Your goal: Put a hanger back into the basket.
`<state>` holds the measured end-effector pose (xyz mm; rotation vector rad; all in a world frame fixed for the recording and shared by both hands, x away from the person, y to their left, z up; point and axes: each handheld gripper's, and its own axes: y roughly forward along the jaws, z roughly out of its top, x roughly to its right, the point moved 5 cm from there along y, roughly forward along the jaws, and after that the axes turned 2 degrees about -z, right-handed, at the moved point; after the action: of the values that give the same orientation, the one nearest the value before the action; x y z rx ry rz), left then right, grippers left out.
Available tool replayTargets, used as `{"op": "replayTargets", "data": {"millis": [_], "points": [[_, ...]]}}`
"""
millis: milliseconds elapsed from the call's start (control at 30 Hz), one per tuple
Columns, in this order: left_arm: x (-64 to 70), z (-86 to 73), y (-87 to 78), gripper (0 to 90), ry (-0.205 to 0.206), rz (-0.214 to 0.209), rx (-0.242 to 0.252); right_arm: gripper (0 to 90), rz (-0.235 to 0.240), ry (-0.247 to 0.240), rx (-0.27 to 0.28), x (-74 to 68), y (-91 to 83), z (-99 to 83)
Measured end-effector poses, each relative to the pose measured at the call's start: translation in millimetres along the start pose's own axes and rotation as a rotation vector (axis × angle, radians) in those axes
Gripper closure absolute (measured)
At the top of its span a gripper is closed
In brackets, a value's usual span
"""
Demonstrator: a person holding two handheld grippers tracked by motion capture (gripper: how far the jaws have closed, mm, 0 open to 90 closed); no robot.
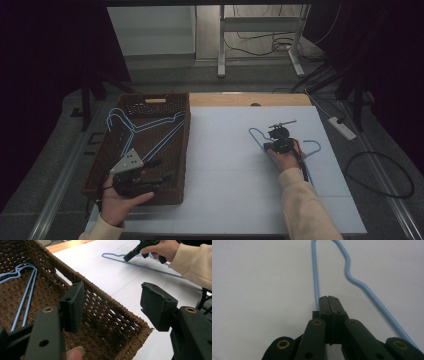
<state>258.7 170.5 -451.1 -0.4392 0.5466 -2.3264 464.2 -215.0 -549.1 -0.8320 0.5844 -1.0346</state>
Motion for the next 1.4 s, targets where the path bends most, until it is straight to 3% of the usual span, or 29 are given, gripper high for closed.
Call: {"op": "replayTargets", "data": {"millis": [67,167,633,700,833,1233,1300,1400], "points": [[-0.2,0.1,-0.3,37.3,-0.001,0.002,0.001,90.0,0.013,0.012,0.005,1.0,1.7,1.5],[-0.5,0.2,-0.2,37.4,-0.001,0.003,0.0,90.0,0.02,-0.006,-0.002,-2.5,2.3,2.9],[-0.2,0.1,-0.1,37.5,0.001,0.002,-0.002,90.0,0.156,-0.174,-0.065,-59.7,-4.4,-14.0],[0.0,0.2,0.0,37.5,0.002,0.001,-0.001,90.0,0.2,-0.211,-0.078,-75.6,-8.8,-22.4],[0.4,0.3,-0.2,37.5,0.003,0.001,-0.001,90.0,0.248,-0.25,-0.092,-93.2,-15.4,-34.7],[0.2,0.4,-0.5,37.6,0.002,0.003,0.0,90.0,0.327,-0.365,-0.106,-123.9,-40.5,-69.0],[0.2,0.5,-0.7,37.6,0.002,0.003,0.0,90.0,0.367,-0.376,-0.129,-129.6,-43.7,-75.4],[-0.4,0.6,-1.2,37.5,0.001,0.005,0.002,90.0,0.357,-0.428,-0.128,-138.0,-47.3,-85.6]]}}
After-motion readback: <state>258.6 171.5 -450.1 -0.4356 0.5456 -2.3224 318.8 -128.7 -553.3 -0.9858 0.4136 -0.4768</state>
